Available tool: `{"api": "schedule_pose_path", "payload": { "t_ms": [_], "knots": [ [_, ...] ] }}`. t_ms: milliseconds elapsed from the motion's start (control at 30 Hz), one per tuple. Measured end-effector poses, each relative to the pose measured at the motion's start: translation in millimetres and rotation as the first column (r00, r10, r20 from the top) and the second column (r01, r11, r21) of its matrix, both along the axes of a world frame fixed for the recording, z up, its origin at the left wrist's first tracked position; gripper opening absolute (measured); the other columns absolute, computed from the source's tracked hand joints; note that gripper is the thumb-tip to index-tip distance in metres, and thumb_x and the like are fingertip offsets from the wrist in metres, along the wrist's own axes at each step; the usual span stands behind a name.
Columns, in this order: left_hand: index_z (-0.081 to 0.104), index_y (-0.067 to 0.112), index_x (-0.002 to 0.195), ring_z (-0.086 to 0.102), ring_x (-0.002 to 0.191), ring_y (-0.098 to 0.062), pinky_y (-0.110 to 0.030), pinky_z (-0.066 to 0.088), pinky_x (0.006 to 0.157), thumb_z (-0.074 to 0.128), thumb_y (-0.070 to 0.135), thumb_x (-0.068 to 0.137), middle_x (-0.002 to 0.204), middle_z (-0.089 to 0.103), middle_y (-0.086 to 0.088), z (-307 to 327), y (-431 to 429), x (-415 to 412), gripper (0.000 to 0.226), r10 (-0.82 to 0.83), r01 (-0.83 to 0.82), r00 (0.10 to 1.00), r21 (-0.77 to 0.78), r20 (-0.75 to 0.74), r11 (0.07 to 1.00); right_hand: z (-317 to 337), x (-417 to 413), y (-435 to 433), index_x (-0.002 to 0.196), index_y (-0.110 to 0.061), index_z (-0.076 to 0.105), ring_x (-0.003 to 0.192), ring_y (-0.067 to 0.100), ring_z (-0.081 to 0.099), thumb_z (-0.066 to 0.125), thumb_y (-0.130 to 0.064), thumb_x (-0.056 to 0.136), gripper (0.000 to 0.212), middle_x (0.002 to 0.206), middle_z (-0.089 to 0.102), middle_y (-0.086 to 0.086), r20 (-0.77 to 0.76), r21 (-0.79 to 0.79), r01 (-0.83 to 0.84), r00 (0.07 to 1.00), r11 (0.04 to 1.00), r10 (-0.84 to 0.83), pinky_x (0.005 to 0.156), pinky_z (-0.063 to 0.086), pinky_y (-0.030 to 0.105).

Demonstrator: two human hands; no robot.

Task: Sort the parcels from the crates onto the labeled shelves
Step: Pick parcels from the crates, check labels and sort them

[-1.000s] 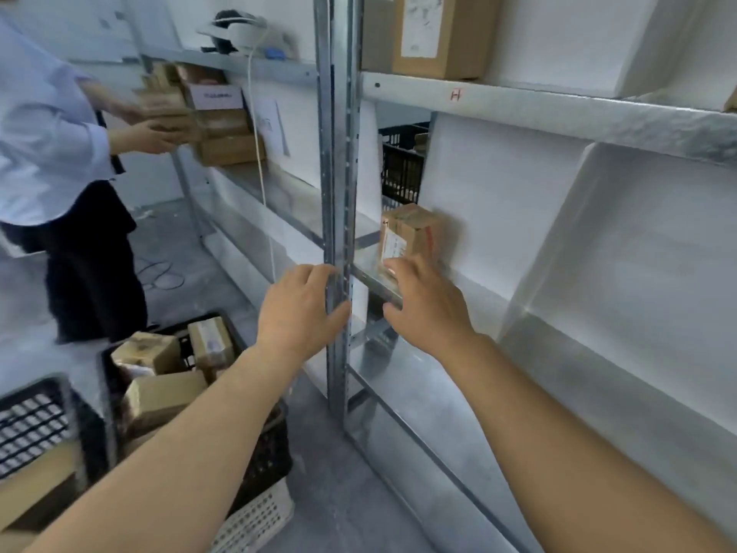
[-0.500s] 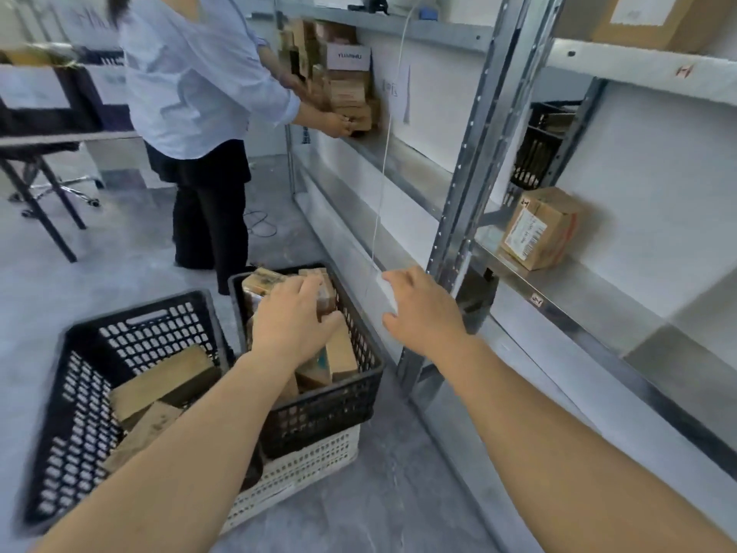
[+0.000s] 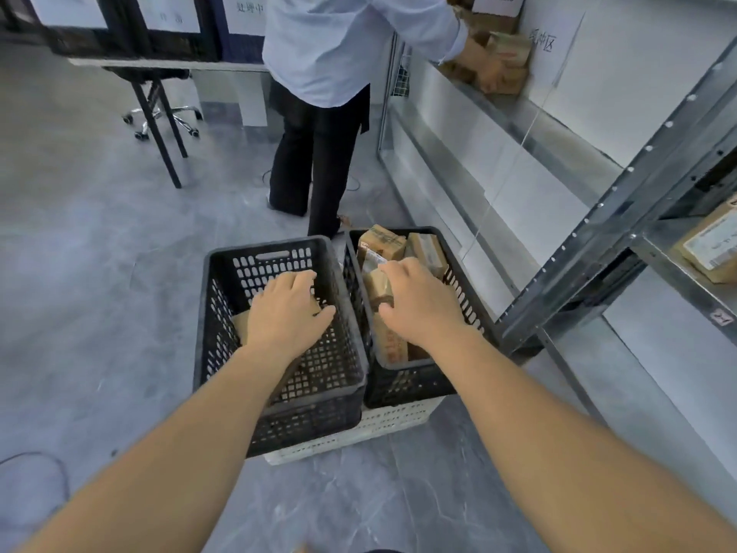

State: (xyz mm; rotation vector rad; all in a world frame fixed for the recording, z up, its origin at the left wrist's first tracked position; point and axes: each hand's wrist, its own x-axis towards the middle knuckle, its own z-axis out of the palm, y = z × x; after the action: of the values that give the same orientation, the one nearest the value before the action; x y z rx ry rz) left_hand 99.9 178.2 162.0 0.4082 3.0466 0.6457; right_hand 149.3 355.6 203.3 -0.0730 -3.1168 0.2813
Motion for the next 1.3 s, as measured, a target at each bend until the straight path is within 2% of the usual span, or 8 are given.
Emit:
{"api": "schedule_pose_path", "payload": {
  "t_ms": [167, 300, 467, 667, 900, 1133, 1300],
  "knots": [
    [0.037, 0.02, 0.142, 0.042, 0.128, -0.025, -0.043, 0.039, 0.103, 0.056, 0.047, 0.089, 0.141, 0.045, -0.004, -20.2, -55.9, -17.9, 0.062, 0.096, -0.092, 0.993, -0.06, 0.07, 0.994, -21.8, -34.8, -47.3, 0.145, -0.02, 0.035, 0.127, 0.024, 0.042, 0.056, -0.024, 0.092, 0.056, 0.141, 0.041, 0.006, 0.055, -0.067, -0.063, 0.996, 0.996, 0.067, 0.093, 0.045, 0.035],
    [0.041, 0.018, 0.139, 0.047, 0.121, -0.026, -0.042, 0.044, 0.096, 0.056, 0.046, 0.088, 0.135, 0.05, -0.007, -40.0, -80.5, -36.2, 0.06, 0.159, -0.153, 0.979, -0.051, 0.127, 0.987, -47.5, -66.5, -64.6, 0.143, -0.021, 0.036, 0.126, 0.024, 0.043, 0.056, -0.026, 0.092, 0.055, 0.14, 0.041, 0.005, 0.111, -0.079, -0.099, 0.988, 0.992, 0.107, 0.091, 0.045, 0.035],
    [0.039, 0.018, 0.14, 0.046, 0.122, -0.027, -0.041, 0.042, 0.097, 0.057, 0.047, 0.088, 0.134, 0.049, -0.008, -70.2, -91.2, -62.9, 0.062, 0.243, -0.229, 0.945, -0.086, 0.221, 0.97, -88.3, -108.8, -69.2, 0.143, -0.02, 0.036, 0.127, 0.025, 0.042, 0.055, -0.025, 0.092, 0.054, 0.138, 0.04, 0.005, 0.222, -0.118, -0.135, 0.962, 0.984, 0.159, 0.094, 0.044, 0.04],
    [0.037, 0.018, 0.141, 0.043, 0.126, -0.026, -0.038, 0.04, 0.097, 0.057, 0.043, 0.089, 0.138, 0.046, -0.006, -109.6, -93.8, -103.5, 0.061, 0.314, -0.271, 0.89, -0.169, 0.331, 0.948, -143.1, -162.3, -70.4, 0.145, -0.019, 0.032, 0.127, 0.024, 0.04, 0.053, -0.024, 0.094, 0.056, 0.141, 0.037, 0.005, 0.326, -0.205, -0.145, 0.922, 0.968, 0.207, 0.091, 0.043, 0.036],
    [0.029, 0.019, 0.145, 0.039, 0.129, -0.027, -0.042, 0.04, 0.098, 0.058, 0.042, 0.089, 0.141, 0.043, -0.007, -184.0, -95.0, -143.6, 0.067, 0.316, -0.243, 0.829, -0.212, 0.462, 0.947, -223.9, -198.3, -77.7, 0.143, -0.019, 0.036, 0.127, 0.026, 0.042, 0.053, -0.024, 0.094, 0.053, 0.139, 0.04, 0.007, 0.468, -0.22, -0.078, 0.866, 0.972, 0.175, 0.092, 0.044, 0.039],
    [0.02, 0.018, 0.148, 0.04, 0.127, -0.027, -0.042, 0.042, 0.094, 0.061, 0.04, 0.086, 0.139, 0.043, -0.008, -278.7, -95.8, -159.8, 0.078, 0.24, -0.108, 0.777, -0.251, 0.582, 0.962, -311.2, -209.9, -89.3, 0.141, -0.017, 0.038, 0.126, 0.026, 0.043, 0.053, -0.022, 0.094, 0.05, 0.137, 0.041, 0.008, 0.564, -0.216, 0.052, 0.822, 0.975, 0.081, 0.092, 0.044, 0.039],
    [0.008, 0.016, 0.151, 0.035, 0.131, -0.03, -0.043, 0.036, 0.104, 0.06, 0.051, 0.083, 0.145, 0.035, -0.012, -342.9, -88.1, -160.8, 0.092, 0.205, -0.01, 0.765, -0.308, 0.61, 0.951, -365.1, -205.0, -96.5, 0.137, -0.017, 0.041, 0.124, 0.026, 0.044, 0.053, -0.021, 0.094, 0.045, 0.136, 0.042, 0.007, 0.628, -0.199, 0.122, 0.777, 0.972, 0.031, 0.091, 0.045, 0.04]
  ]
}}
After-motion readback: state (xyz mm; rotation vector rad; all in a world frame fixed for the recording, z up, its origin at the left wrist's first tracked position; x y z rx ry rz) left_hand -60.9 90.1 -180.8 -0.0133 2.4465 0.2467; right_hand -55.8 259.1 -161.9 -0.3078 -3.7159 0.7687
